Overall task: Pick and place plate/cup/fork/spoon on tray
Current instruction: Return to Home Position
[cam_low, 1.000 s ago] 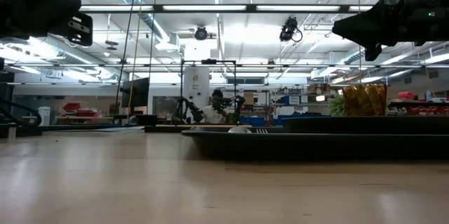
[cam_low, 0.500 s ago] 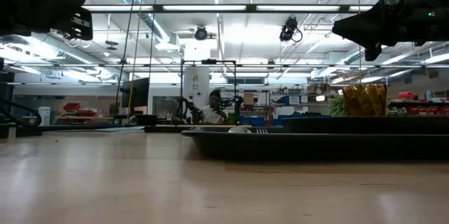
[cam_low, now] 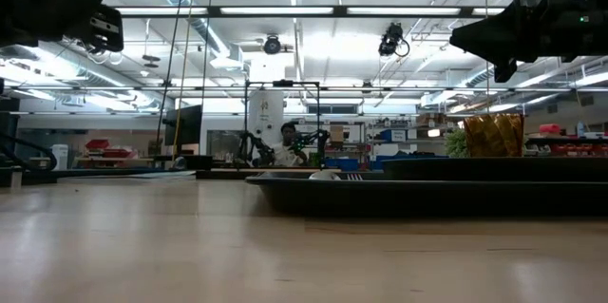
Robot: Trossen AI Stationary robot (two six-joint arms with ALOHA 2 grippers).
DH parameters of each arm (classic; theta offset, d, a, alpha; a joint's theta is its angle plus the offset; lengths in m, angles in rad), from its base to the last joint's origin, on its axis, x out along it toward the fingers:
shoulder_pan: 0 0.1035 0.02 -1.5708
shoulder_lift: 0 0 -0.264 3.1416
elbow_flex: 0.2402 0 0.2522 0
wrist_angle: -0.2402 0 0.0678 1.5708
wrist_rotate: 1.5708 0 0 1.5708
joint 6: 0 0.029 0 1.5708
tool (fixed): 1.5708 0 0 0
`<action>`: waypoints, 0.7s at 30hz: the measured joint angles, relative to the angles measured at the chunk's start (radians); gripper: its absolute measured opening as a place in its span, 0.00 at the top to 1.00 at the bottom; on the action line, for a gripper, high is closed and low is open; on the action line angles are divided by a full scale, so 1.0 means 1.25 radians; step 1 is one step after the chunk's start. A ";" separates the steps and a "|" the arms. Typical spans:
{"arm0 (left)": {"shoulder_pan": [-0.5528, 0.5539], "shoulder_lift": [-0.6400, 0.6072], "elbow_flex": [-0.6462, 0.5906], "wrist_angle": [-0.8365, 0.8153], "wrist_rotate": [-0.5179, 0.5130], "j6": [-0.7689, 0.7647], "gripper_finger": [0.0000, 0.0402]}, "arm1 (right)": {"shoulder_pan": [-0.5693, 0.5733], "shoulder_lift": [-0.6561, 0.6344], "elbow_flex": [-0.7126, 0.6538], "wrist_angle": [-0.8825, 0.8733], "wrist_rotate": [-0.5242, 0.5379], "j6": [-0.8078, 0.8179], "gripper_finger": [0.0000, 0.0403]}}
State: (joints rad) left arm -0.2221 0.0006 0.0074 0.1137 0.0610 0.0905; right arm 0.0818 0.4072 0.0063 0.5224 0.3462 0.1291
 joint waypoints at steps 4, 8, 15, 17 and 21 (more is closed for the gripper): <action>-0.006 0.000 0.000 0.001 0.001 0.000 0.98 | 0.000 0.000 0.000 0.000 0.000 0.000 0.81; 0.001 0.000 0.000 0.001 0.000 0.000 0.98 | 0.000 0.000 0.000 0.000 0.000 0.000 0.81; -0.004 0.000 0.000 0.002 0.000 0.000 0.98 | 0.000 0.000 0.000 0.000 0.000 0.000 0.81; -0.006 0.003 0.000 0.003 0.000 0.000 0.98 | 0.000 0.000 0.000 0.000 0.000 0.000 0.81; -0.005 0.005 0.000 0.001 0.000 0.000 0.98 | 0.000 0.000 0.000 0.000 0.000 0.000 0.81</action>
State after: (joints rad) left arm -0.2287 0.0063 0.0074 0.1154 0.0610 0.0908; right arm 0.0818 0.4072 0.0063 0.5224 0.3462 0.1291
